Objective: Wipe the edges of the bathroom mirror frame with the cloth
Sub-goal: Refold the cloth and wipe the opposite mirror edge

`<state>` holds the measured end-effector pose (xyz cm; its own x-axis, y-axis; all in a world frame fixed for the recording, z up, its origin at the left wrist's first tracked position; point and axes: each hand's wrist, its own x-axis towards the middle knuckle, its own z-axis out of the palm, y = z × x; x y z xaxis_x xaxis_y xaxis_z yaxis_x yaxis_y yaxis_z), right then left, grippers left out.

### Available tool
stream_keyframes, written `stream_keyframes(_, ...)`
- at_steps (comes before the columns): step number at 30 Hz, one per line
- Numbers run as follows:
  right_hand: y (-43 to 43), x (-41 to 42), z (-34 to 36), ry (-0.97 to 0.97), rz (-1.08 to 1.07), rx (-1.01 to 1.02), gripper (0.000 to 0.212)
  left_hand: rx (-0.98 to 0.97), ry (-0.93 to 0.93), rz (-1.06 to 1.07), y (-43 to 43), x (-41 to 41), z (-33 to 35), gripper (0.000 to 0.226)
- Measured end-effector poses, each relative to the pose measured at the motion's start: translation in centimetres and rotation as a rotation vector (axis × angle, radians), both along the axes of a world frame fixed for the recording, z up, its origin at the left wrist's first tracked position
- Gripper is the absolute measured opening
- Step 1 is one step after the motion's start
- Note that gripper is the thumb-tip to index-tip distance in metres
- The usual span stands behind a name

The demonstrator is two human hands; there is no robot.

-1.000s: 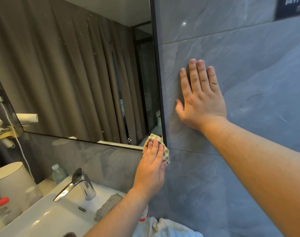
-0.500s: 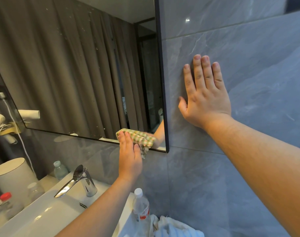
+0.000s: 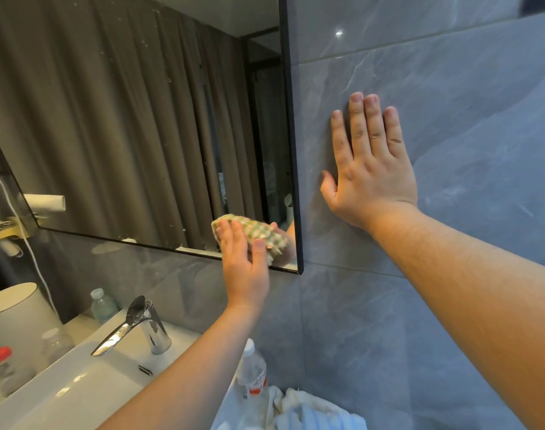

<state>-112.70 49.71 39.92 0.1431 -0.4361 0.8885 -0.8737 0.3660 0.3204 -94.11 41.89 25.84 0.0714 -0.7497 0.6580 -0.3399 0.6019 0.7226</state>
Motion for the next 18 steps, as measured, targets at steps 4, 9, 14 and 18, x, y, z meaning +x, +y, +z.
stream_keyframes(4,0.1,0.0,-0.1,-0.005,-0.008,0.001,0.082,-0.174,-0.045,-0.073,0.4,-1.6,0.2,0.058)
stream_keyframes(9,0.0,0.0,-0.1,-0.001,-0.010,-0.001,0.082,-0.422,-0.316,-0.106,0.2,-1.3,-1.0,0.050)
stream_keyframes(14,0.1,-0.1,-0.1,-0.004,-0.008,0.004,0.082,-0.515,-0.413,-0.097,-1.1,0.2,-1.1,0.047)
stream_keyframes(18,0.0,-0.1,-0.1,-0.013,0.016,0.003,0.082,-0.207,-0.163,0.027,-1.4,1.2,-1.8,0.050)
